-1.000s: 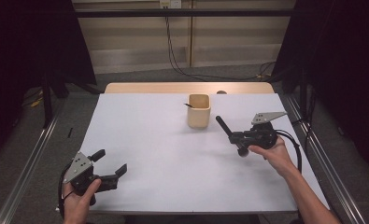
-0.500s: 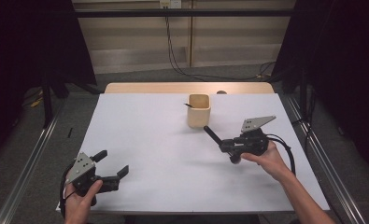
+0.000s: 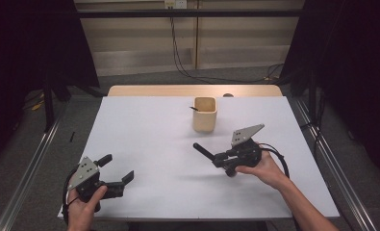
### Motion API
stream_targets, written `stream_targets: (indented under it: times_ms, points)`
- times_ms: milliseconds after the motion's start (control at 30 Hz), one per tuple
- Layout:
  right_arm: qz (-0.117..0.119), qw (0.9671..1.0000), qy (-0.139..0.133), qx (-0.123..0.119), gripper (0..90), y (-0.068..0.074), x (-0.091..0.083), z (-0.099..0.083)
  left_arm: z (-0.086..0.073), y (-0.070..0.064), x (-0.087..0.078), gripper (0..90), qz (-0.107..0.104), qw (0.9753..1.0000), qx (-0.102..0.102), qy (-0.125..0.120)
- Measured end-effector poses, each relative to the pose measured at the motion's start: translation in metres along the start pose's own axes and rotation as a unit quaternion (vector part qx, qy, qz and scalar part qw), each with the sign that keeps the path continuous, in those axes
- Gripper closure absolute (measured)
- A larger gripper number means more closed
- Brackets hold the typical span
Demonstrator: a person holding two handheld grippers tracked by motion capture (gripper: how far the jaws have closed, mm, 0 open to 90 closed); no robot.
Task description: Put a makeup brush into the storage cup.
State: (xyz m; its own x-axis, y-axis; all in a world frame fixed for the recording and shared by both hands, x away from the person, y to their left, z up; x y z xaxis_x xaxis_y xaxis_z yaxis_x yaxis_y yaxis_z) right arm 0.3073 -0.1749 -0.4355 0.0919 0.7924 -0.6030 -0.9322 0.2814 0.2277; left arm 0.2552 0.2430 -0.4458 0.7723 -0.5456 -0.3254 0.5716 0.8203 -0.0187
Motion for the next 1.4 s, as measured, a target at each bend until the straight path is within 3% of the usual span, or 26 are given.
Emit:
stream_targets:
  times_ms: [100, 367, 933, 1200, 1400]
  points:
    - [0.014, 0.9995, 0.023, -0.015, 73.0, 0.005, 0.008, 0.003, 0.0, -0.001, 0.001, 3.2, -0.004, 1.0, 0.003, 0.003]
    - [0.027, 0.998, 0.045, -0.035, 72.9, 0.01, 0.016, 0.015, 0.005, -0.008, 0.004, 3.2, -0.026, 0.9995, 0.02, 0.002]
    - [0.037, 0.9912, 0.118, -0.048, 72.9, 0.011, 0.022, 0.02, 0.011, -0.016, 0.012, 3.2, -0.058, 0.9972, 0.042, 0.021]
    - [0.038, 0.985, 0.159, -0.054, 72.9, 0.011, 0.026, 0.022, 0.021, -0.023, 0.016, 3.2, -0.075, 0.9949, 0.061, 0.03]
    - [0.038, 0.9775, 0.197, -0.065, 73.0, 0.011, 0.031, 0.027, 0.033, -0.029, 0.02, 3.2, -0.094, 0.9911, 0.084, 0.043]
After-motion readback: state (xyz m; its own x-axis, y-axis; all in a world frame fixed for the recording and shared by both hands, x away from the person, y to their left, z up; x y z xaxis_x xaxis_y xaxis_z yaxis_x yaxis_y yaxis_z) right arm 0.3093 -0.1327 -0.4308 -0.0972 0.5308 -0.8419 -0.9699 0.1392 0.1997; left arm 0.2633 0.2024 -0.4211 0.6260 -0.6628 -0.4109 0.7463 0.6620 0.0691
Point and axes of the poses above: each handheld gripper's, and its own axes: x roughly forward along the jaws, z roughly out of its top, y roughly to its left, the point moved 2 cm from there along x, roughly forward along the jaws, and after that the axes turned 7 degrees about z, right-handed, at the moved point
